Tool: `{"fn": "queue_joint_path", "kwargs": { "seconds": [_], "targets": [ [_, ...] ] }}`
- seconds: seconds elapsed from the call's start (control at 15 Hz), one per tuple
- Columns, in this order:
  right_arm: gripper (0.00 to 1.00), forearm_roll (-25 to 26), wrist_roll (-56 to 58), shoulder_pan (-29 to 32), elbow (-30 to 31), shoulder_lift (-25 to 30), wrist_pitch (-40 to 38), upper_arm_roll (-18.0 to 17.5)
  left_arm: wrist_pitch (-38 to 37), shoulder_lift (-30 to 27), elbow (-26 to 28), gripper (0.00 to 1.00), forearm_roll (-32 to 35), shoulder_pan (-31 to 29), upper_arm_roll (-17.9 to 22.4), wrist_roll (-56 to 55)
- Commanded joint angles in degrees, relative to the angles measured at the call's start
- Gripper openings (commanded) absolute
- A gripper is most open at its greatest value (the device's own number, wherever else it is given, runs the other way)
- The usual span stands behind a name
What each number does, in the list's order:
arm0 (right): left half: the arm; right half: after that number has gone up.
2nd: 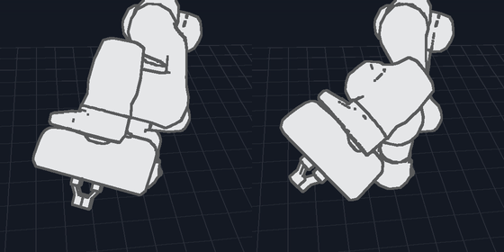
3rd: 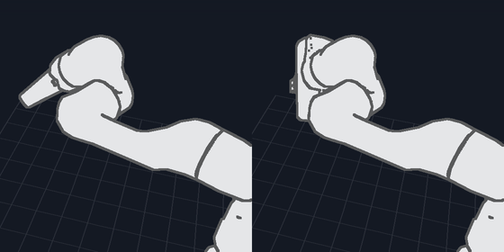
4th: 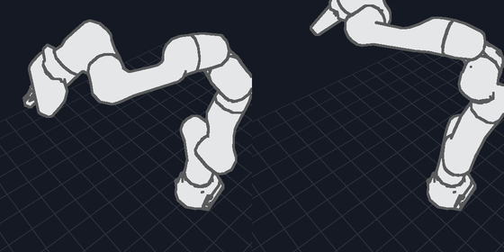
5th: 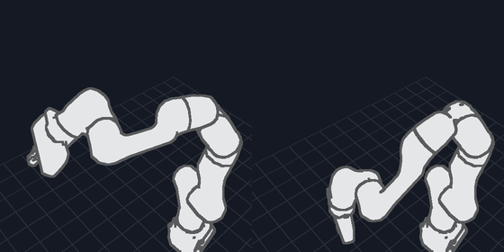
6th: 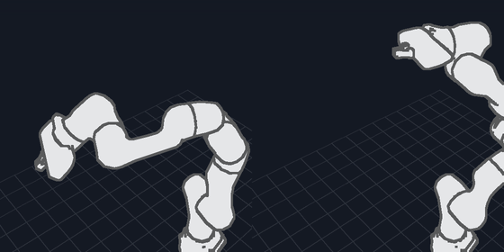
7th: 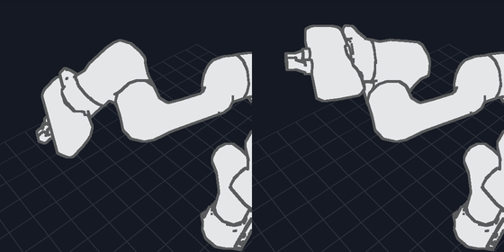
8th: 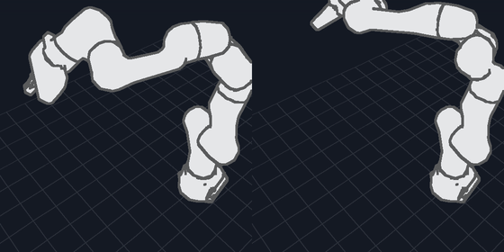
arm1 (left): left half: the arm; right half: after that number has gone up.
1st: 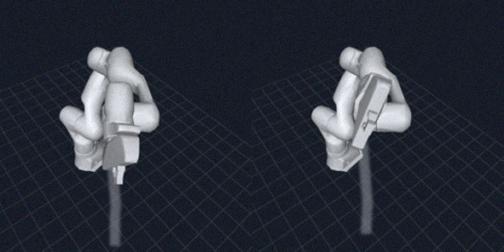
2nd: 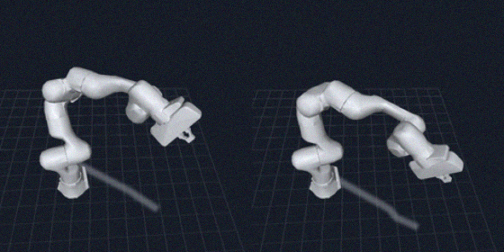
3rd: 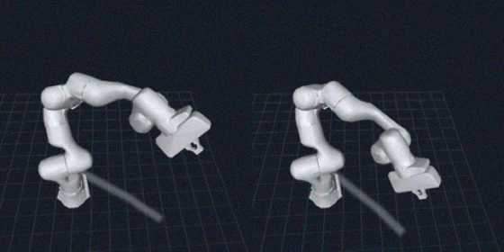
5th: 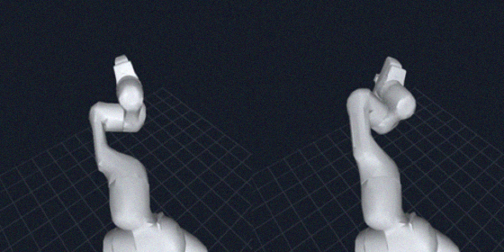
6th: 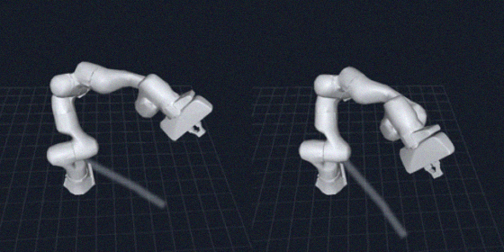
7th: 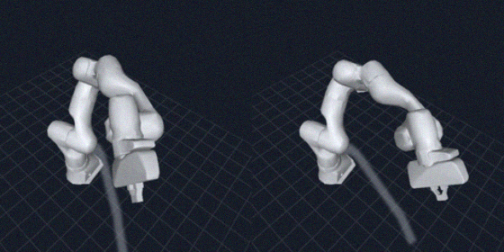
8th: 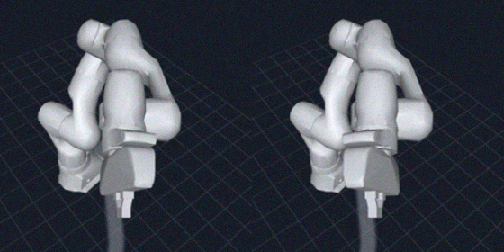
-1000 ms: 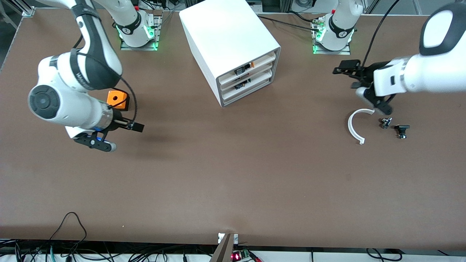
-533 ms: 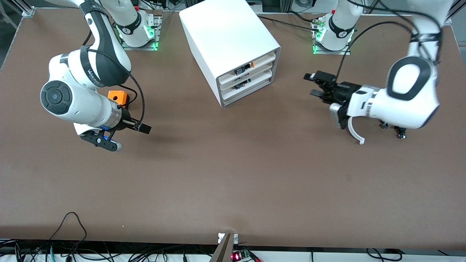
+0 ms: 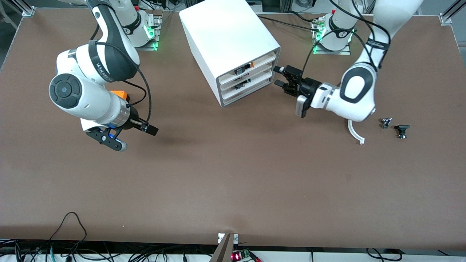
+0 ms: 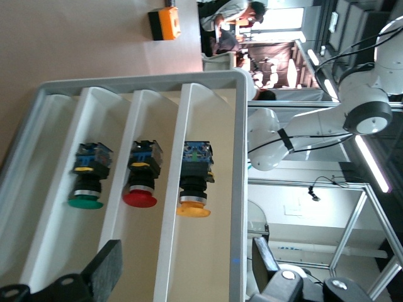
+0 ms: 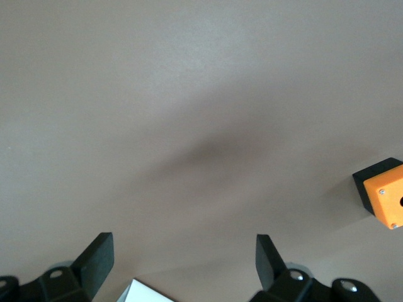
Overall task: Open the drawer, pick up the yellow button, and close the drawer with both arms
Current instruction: 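Reach the left gripper to the drawer handle and grasp it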
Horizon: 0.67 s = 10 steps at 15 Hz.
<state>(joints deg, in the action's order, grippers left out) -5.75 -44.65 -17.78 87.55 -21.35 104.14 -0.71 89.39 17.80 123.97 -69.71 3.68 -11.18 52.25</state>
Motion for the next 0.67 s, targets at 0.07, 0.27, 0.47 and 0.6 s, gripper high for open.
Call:
{"fn": "queue_joint_path", "kwargs": {
  "seconds": [0.07, 0.27, 0.47, 0.6],
  "targets": [
    [1.00, 0.65, -2.98, -0.59, -2.65, -1.32, -1.39, 0.10, 1.83, 1.00, 3.73, 0.70, -2.80, -0.43, -1.30, 7.51],
    [1.00, 0.48, -3.07, -0.68, -2.65, -1.32, -1.39, 0.01, 4.38, 1.18, 6.45, 0.64, -6.57, -0.07, -4.19, 9.27],
    [1.00, 0.39, -4.39, -0.68, -2.74, -1.32, -1.31, -0.16, 5.88, 1.27, 7.07, 0.42, -7.46, 0.10, -6.40, 9.98],
    [1.00, 0.39, -4.57, -0.68, -2.74, -1.32, -1.22, -0.16, 6.06, 1.27, 7.16, 0.29, -7.37, 0.19, -6.75, 9.98]
  ]
}}
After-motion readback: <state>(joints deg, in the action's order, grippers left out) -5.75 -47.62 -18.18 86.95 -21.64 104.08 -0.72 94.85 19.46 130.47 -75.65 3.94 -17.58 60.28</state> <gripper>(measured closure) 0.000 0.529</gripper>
